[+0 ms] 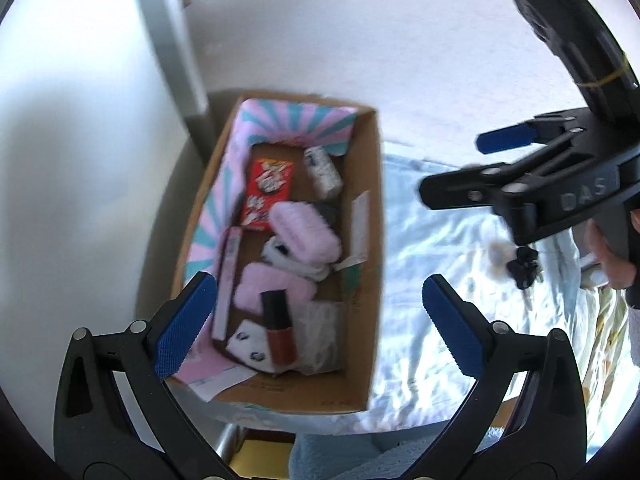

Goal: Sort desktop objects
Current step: 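Move both tools back over the remaining items on the bed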

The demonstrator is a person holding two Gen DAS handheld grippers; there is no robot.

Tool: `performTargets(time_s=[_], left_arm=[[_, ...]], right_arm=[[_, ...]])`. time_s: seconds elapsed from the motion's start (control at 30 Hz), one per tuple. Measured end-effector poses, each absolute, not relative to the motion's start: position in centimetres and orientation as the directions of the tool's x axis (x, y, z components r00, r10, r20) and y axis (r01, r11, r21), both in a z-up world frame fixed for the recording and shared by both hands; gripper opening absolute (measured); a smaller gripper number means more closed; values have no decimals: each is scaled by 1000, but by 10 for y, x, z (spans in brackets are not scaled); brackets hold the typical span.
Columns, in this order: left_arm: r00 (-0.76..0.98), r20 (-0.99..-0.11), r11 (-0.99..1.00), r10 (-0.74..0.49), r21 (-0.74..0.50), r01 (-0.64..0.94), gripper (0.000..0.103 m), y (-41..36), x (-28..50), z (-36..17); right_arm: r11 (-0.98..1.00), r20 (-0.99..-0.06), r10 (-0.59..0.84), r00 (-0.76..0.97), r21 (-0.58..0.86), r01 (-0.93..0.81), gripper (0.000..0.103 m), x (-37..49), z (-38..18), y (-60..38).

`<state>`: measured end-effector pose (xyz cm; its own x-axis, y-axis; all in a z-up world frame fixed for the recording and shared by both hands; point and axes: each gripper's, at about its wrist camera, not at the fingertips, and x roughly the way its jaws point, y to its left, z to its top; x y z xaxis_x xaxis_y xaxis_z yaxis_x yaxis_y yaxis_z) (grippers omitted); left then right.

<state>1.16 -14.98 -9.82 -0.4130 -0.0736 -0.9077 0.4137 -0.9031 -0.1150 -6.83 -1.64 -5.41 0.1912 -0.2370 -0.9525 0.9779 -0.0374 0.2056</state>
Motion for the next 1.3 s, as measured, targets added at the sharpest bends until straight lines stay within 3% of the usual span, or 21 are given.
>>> performTargets(time_s=[0.47,0.7,1.0,1.1,1.3], left_arm=[[-430,-901,-992,59,-103,79,103,-19,-95,-90],[-354,-924,-985,143,-99,-138,103,73,-125,-134],[-254,-952,-956,172,-98,-277,103,149,-146,-209],[-242,-958,-950,155,-78,-301,102,158,-152,-225],[-228,-965,-956,131,-63,-286,98,156,-163,-249]], right_arm=[[-312,-969,-244,-41,38,949,103,-193,-27,133],[-438,-978,-200,-62,33,898,103,-247,-60,211],[-442,-991,-129,-26,34,896,102,-266,-139,259],[-420,-994,-107,-16,31,907,96,-268,-168,261],[-391,-994,-103,33,71,917,74,-268,-201,255]])
